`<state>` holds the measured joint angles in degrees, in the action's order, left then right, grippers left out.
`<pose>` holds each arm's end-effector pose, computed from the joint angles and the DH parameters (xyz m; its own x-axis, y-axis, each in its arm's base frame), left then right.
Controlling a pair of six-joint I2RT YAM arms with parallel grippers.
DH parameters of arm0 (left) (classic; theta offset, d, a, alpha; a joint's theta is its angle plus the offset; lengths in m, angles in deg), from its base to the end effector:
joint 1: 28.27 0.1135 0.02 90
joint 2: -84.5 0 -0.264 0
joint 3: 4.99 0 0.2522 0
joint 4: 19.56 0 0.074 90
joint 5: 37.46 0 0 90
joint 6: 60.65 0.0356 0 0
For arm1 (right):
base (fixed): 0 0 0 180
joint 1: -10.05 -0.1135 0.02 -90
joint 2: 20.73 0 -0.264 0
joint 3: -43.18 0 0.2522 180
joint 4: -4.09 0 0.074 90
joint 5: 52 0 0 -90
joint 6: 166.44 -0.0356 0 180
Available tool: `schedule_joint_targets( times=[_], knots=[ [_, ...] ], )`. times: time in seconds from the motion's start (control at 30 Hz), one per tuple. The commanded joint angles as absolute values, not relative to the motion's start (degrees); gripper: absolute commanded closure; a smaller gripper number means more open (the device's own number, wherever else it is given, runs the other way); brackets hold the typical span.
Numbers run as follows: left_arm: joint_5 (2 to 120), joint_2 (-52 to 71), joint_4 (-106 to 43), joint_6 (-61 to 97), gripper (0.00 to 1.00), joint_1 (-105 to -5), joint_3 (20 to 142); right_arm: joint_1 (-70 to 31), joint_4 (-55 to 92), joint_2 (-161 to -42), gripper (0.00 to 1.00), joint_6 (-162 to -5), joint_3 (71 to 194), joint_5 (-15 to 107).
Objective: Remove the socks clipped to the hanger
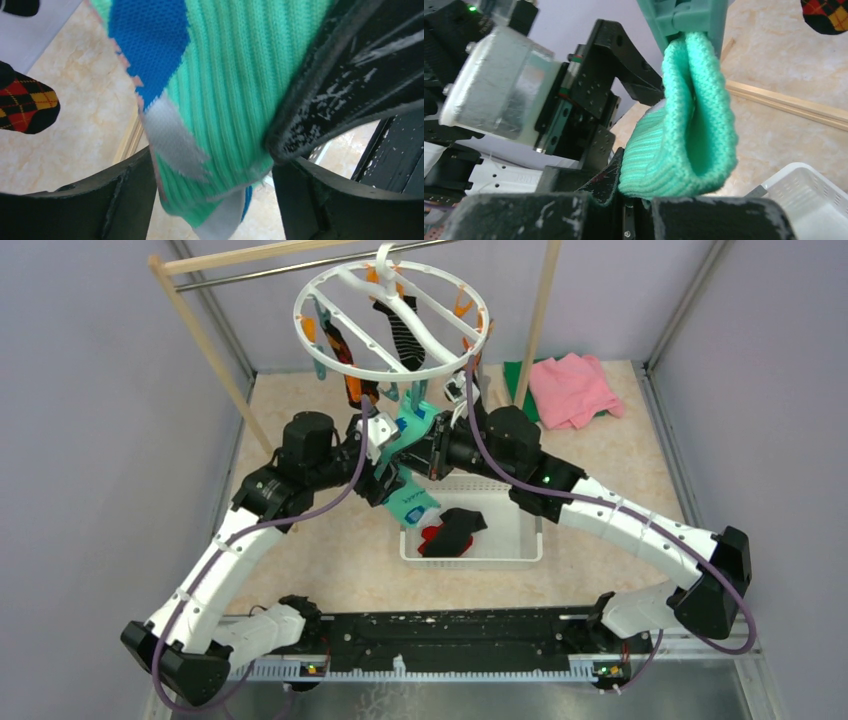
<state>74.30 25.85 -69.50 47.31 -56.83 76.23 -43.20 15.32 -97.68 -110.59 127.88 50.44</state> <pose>0.1787 -0.1123 0.3865 -0.1580 0.4121 -0.8973 0.8220 0.5585 0.1117 0.1846 0.2601 0.3981 -0.5415 0.1910 -0.8187 -0.7336 0.3683 0.5711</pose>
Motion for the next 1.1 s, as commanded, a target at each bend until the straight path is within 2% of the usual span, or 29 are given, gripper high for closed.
schedule_joint_targets(
  times=[0.0, 0.1, 0.13, 0.2, 0.23, 0.27, 0.33, 0.5, 0.63, 0.8, 1.07],
  knots=[
    [77.15, 24.44, -66.78, 49.13, 0.25, -56.65, 76.91, -43.83, 12.17, -96.01, 1.0, -111.78, 128.77, 52.13],
    [77.5, 24.85, -66.13, 48.27, 0.56, -56.63, 76.16, -43.83, 12.64, -95.39, 0.99, -111.59, 128.6, 51.52],
    [77.61, 24.98, -66.04, 47.73, 0.68, -56.59, 75.88, -43.83, 13.03, -95.19, 0.95, -111.29, 128.72, 51.2],
    [78.34, 25.23, -66.18, 47.31, 0.83, -56.65, 75.75, -43.82, 14.75, -94.58, 0.77, -110.21, 129.27, 48.35],
    [78.48, 25.33, -66.23, 47.06, 0.87, -56.7, 75.66, -43.85, 15.81, -94.03, 0.64, -109.38, 129.47, 46.31],
    [78.6, 25.36, -66.35, 46.91, 0.89, -56.65, 75.66, -43.83, 16.51, -93.56, 0.57, -108.58, 129.68, 44.03],
    [78.71, 25.35, -66.47, 46.7, 0.89, -56.7, 75.82, -43.83, 17.6, -92.78, 0.48, -106.46, 130.61, 39.55],
    [79.4, 24.94, -66.97, 45.93, 0.89, -56.67, 76.85, -43.19, 20.08, -94.25, 0.36, -101.58, 135.76, 34.23],
    [80.19, 24.86, -67.23, 45.14, 0.89, -56.71, 77.76, -41.68, 21.5, -96.05, 0.34, -99.36, 140.13, 34.52],
    [80.84, 25.35, -67.55, 44.65, 0.89, -56.74, 78.12, -38.04, 20.49, -97.14, 0.34, -99.32, 142.25, 41.09],
    [80.99, 25.14, -67.64, 43.87, 0.89, -56.74, 78.78, -36.71, 20.71, -100.12, 0.37, -100.27, 145.38, 44.37]
  ],
)
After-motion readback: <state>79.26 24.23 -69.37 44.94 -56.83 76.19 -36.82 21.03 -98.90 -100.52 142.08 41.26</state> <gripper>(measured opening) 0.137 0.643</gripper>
